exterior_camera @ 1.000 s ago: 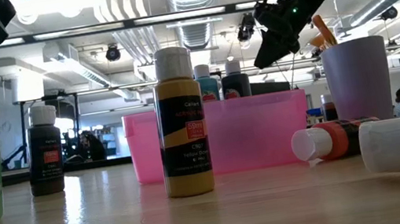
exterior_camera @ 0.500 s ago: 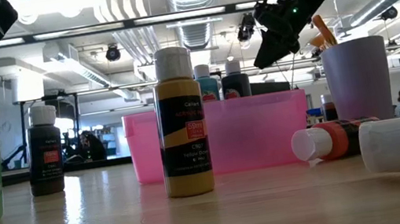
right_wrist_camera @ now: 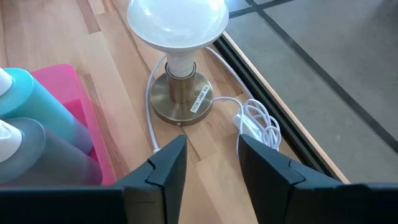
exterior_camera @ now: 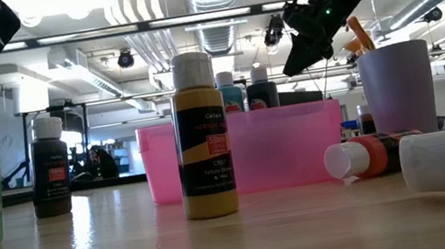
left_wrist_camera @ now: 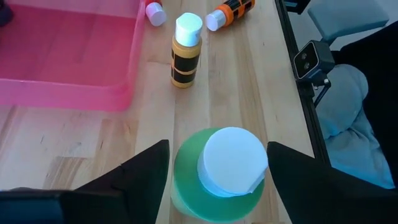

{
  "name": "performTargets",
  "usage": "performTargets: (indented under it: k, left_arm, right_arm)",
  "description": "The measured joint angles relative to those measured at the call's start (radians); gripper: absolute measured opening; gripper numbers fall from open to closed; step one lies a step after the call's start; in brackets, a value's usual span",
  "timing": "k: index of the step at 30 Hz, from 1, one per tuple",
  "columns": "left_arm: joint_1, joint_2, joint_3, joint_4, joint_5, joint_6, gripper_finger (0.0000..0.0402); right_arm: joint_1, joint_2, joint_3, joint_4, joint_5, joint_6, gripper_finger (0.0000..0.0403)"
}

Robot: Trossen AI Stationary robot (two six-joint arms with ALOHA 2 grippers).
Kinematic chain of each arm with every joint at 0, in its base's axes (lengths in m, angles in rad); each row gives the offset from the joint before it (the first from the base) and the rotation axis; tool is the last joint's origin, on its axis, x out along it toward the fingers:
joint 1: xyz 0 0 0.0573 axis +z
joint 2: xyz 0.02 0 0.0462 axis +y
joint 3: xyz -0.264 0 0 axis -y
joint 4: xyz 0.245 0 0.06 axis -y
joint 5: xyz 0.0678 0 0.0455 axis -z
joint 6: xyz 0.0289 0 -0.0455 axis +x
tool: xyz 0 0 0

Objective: Pick & Place Paint Supplies
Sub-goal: Put the large green paint bottle into the red bin

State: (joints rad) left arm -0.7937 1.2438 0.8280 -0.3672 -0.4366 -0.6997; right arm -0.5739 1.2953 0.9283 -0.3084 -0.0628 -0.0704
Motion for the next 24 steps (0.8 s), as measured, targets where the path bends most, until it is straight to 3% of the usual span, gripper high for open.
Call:
performTargets:
  k: [11, 24]
  left_arm:
    - [0.002, 0.0, 0.001, 0.001, -0.014, 0.027, 0.0262]
    - [0.007, -0.001, 0.003, 0.003, -0.018, 0.051, 0.0153]
  right_arm:
    - [0.0, 0.0, 0.0, 0.0, 0.0, 0.0, 0.0113]
    - [0.0, 0.0, 0.0, 0.0, 0.0, 0.0, 0.0079]
